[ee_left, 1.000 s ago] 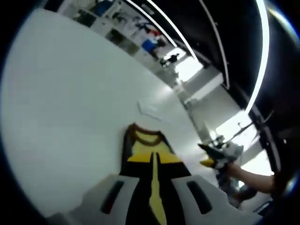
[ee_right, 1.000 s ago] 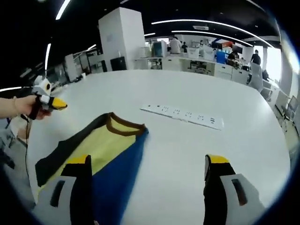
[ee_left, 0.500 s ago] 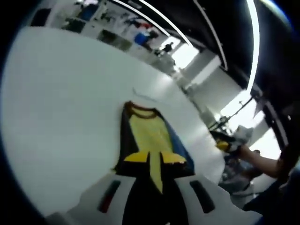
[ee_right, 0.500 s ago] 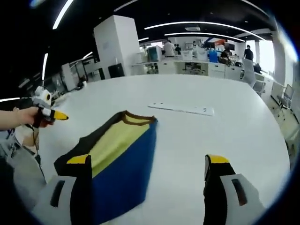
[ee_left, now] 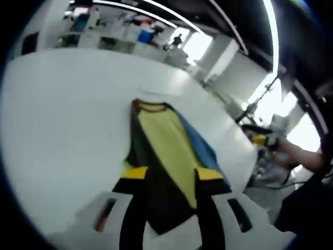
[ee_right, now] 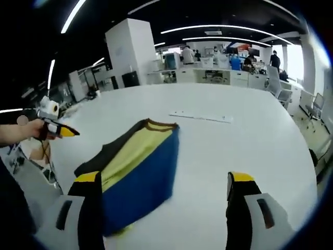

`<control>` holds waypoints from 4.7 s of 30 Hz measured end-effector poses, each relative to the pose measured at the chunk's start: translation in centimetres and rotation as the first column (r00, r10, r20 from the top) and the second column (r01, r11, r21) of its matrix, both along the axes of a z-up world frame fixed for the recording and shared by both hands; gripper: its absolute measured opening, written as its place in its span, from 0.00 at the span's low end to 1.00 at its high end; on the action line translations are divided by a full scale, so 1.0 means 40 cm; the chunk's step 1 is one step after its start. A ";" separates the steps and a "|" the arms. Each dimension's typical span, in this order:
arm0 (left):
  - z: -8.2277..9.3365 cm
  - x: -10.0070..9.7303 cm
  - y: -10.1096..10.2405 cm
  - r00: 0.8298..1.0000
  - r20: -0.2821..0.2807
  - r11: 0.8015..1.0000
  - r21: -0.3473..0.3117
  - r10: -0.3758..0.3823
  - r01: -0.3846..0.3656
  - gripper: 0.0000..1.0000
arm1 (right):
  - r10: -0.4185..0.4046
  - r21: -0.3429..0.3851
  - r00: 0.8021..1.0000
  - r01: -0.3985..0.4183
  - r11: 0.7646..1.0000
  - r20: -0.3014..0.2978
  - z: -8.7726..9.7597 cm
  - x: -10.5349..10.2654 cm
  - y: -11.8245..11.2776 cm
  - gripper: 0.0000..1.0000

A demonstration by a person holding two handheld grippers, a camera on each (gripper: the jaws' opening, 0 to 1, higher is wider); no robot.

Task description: Fold the garment on the visible template until the final outline fits inside the template.

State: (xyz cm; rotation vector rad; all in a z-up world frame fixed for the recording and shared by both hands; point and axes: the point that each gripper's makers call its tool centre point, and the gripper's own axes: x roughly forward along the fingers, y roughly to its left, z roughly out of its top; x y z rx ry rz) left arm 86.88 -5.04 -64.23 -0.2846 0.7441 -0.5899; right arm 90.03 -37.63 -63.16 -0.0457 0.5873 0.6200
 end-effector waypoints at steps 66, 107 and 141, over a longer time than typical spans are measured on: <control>0.078 -0.302 0.070 0.999 0.043 0.987 0.159 0.020 -0.027 0.99 | 0.096 -0.134 0.995 -0.100 0.986 -0.037 -0.007 -0.347 0.012 0.88; 0.016 -0.327 0.121 0.999 -0.026 0.989 0.143 0.042 -0.038 0.99 | 0.429 -0.093 0.872 -0.459 0.883 -0.234 -0.254 -0.379 0.368 0.35; -0.029 -0.326 0.177 0.993 -0.074 0.991 0.106 0.093 -0.084 0.99 | 0.450 -0.161 0.833 -0.517 0.841 -0.322 -0.373 -0.342 0.402 0.16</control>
